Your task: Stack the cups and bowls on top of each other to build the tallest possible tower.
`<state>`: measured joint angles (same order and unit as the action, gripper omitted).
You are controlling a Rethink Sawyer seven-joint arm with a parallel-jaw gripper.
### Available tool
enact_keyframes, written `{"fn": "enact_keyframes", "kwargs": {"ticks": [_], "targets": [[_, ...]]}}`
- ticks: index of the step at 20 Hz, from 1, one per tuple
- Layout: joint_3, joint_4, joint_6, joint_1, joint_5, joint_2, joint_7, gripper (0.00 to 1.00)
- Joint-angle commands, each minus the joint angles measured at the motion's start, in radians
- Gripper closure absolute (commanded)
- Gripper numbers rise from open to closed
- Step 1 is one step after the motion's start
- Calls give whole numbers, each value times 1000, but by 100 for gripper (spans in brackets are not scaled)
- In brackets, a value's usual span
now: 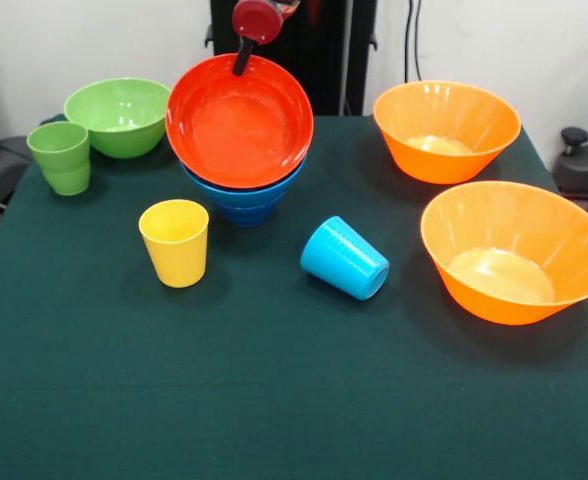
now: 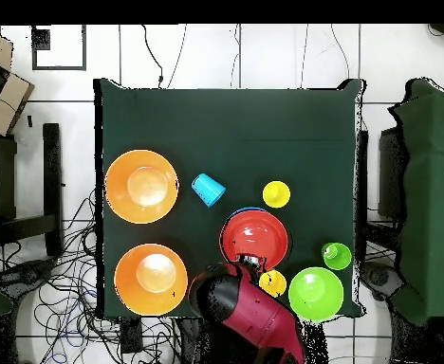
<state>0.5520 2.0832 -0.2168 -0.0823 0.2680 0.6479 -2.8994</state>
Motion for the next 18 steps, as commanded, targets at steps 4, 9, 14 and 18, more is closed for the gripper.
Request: {"fn": "enact_keyframes", "kwargs": {"ticks": [4, 9, 14, 18], "targets": [[-43, 35, 36, -21, 26, -19, -135, 100], [-37, 34, 32, -22, 26, -20, -134, 100], [-34, 33, 31, -18, 24, -21, -130, 100], [-29, 33, 38, -22, 26, -25, -135, 100]]}}
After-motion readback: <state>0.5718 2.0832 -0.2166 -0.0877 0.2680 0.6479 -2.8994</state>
